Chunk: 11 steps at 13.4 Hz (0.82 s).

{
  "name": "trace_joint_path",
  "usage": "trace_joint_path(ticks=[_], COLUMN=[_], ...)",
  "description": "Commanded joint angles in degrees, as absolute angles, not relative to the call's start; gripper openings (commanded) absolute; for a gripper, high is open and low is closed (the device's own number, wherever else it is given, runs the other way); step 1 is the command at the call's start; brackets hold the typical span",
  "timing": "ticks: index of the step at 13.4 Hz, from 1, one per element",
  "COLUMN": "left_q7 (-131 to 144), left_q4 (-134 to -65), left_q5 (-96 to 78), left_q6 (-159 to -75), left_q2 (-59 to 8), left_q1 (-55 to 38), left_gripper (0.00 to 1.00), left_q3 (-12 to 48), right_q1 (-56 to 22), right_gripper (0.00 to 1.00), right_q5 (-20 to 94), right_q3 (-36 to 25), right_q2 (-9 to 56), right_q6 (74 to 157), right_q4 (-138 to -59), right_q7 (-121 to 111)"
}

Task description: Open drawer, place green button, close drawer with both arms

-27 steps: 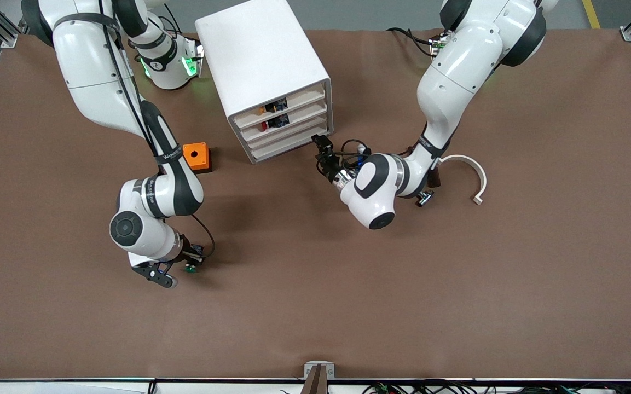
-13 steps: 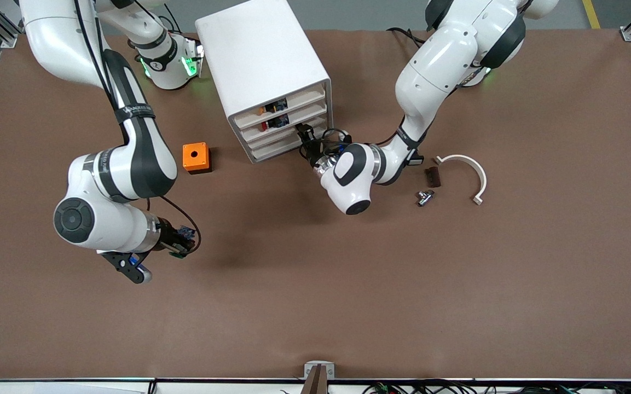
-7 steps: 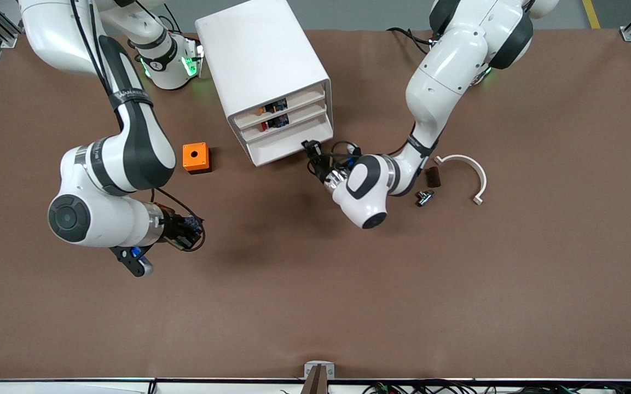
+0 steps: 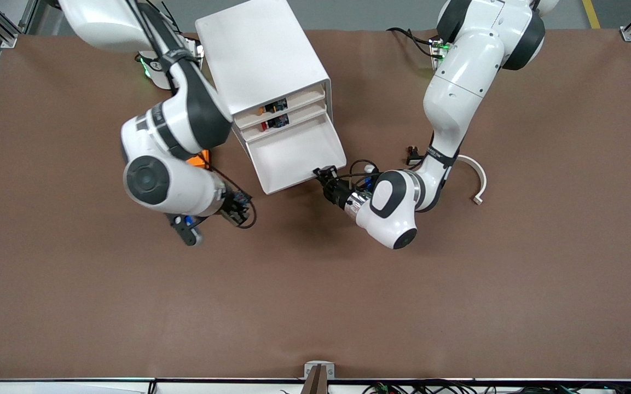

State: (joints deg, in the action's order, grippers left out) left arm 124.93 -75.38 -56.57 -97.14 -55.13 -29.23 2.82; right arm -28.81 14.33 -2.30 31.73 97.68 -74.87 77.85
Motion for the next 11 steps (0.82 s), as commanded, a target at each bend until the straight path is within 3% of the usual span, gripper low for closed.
trace_joint_path(ticks=[1,2,11], left_q7=[123.0,123.0,122.6], left_q4=[-74.1,-74.1,-72.9], left_q5=[-57.0,-56.8,-47.4], left_q6=[-99.1,-99.1,-97.5], left_q2=[-56.2,-55.8,-49.9], left_q1=[-29.2,-29.2,-24.3], left_gripper=[0.83,0.99,1.0], left_q3=[2.5,2.5,-1.0], right_q1=[-32.2,-33.8,-45.3], right_gripper=[0.01,0.02,0.04], right_q5=[14.8,14.8,12.1], right_q3=[-2.7,-2.7,-3.0], right_q2=[28.1,26.7,24.6], right_q6=[98.6,100.1,127.2], right_q4=[-79.9,-82.6,-103.5], right_q7=[85.1,87.6,101.5])
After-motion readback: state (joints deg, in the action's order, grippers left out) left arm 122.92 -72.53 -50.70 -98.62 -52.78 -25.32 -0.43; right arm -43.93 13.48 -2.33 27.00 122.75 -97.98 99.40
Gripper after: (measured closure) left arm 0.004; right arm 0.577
